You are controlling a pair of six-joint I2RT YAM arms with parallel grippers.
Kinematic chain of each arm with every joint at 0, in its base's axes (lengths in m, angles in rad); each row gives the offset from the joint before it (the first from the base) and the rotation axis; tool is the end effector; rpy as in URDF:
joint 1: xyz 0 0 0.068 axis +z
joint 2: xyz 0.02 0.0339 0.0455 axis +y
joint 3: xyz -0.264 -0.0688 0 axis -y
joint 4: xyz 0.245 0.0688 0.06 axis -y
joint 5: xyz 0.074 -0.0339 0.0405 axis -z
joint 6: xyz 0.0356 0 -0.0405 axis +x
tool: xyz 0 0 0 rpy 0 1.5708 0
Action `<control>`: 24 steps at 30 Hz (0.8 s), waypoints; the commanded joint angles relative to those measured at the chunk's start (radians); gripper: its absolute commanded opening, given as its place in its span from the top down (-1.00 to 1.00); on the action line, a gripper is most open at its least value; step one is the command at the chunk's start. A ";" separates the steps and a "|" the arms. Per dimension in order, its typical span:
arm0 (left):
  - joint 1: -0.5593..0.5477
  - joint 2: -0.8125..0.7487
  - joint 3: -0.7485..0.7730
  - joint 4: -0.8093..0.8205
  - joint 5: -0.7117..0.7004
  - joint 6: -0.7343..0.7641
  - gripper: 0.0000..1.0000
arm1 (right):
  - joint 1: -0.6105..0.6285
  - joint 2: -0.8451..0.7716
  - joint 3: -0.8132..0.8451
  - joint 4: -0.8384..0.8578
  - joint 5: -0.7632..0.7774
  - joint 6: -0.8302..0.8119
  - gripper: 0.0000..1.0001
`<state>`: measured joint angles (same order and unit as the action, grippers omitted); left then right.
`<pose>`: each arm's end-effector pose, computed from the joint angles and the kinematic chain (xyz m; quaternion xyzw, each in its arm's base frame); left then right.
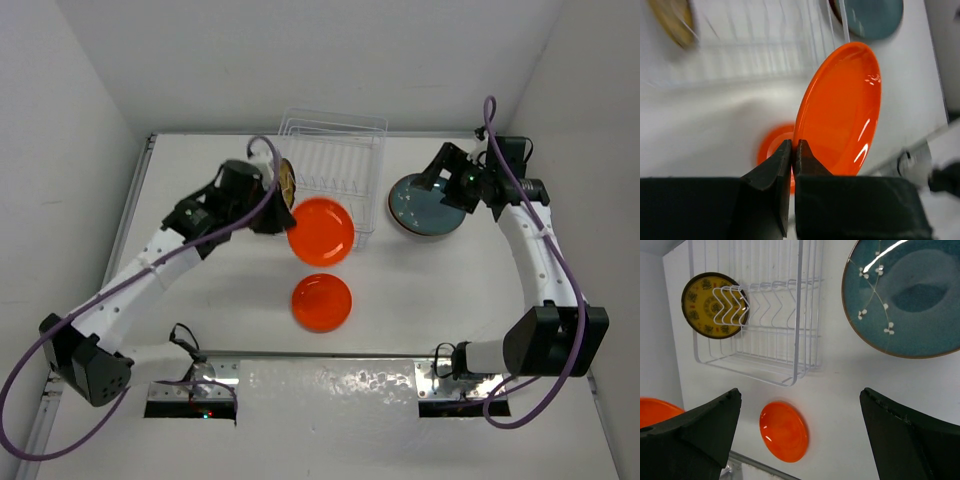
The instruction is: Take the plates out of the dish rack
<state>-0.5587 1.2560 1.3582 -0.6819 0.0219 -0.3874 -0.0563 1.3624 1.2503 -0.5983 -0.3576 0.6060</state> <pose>0.2265 -0.1425 0.3892 0.0804 0.8760 -0.2252 0.4189 0.2972 -0.0043 0.3340 0.2207 0.8699 0.2670 0.3511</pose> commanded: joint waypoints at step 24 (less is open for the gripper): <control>-0.056 0.103 -0.290 0.059 -0.009 0.016 -0.98 | 0.006 -0.100 -0.074 0.014 -0.004 -0.037 -0.98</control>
<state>-0.6136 1.3842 0.9058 -0.5812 0.1738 -0.4038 -0.0563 1.2884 1.1564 -0.5835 -0.3679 0.5934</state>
